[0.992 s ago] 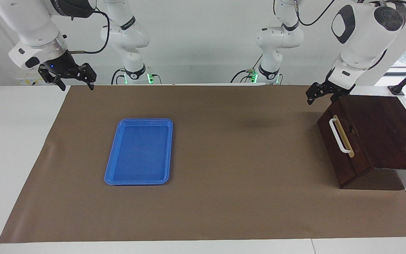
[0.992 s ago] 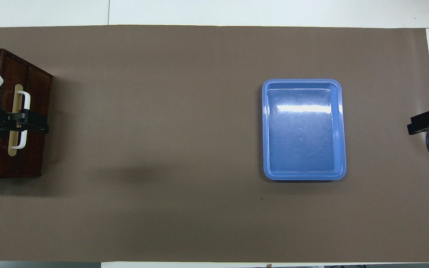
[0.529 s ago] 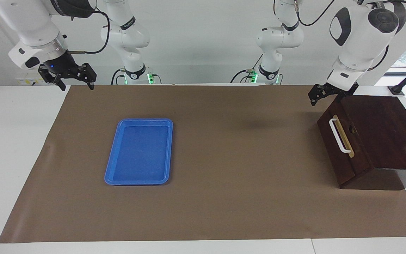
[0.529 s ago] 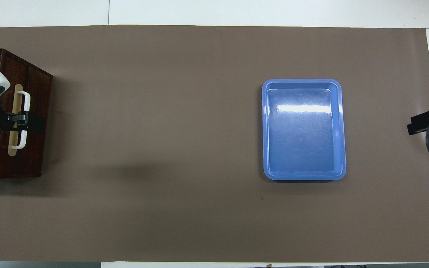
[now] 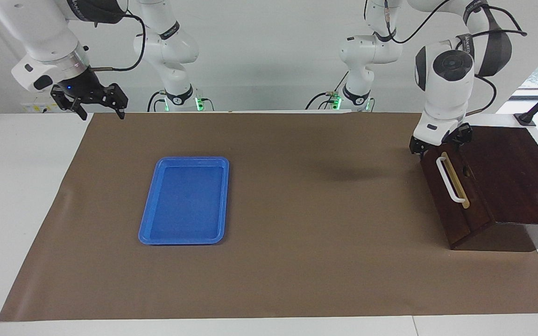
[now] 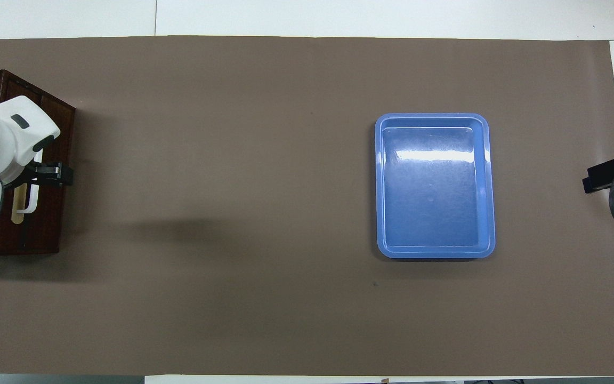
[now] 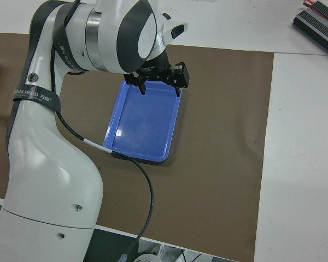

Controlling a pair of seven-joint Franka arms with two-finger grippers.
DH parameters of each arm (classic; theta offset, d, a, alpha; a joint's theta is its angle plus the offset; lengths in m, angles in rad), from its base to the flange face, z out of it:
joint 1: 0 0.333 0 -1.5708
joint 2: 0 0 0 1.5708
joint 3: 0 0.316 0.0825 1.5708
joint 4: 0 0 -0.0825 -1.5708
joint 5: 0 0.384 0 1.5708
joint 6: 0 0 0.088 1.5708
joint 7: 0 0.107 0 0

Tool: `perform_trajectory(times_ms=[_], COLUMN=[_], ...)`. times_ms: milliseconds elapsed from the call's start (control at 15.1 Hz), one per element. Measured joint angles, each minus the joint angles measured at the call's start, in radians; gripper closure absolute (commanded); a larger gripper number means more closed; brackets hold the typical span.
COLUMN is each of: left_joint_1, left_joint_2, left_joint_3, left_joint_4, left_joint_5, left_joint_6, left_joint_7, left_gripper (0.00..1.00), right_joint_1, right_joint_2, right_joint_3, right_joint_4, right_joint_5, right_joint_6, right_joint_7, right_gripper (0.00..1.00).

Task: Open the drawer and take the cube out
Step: 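Pull the drawer out toward the robot with the left gripper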

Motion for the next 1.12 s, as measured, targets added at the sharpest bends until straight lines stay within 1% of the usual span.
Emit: perform_trajectory(times_ms=[397, 595, 1124], left_joint_1=[0.0, 0.006, 0.015], left_joint_2=[0.062, 0.069, 0.096], left_joint_3=[-0.007, -0.007, 0.016], left_joint_4=[-0.038, -0.07, -0.104], left_joint_5=[0.094, 0.113, 0.139], left_joint_6=[0.116, 0.188, 0.283], left_joint_7=[-0.012, -0.012, -0.012], left_gripper=[0.0, 0.0, 0.0], right_joint_1=[-0.001, -0.001, -0.001], right_joint_2=[0.0, 0.0, 0.0], right_joint_3=[-0.002, -0.002, -0.001], right_joint_4=[0.0, 0.0, 0.0], right_joint_5=[0.0, 0.001, 0.001], right_joint_6=[0.0, 0.0, 0.0], right_joint_7=[0.001, 0.001, 0.001], right_gripper=[0.0, 0.0, 0.0])
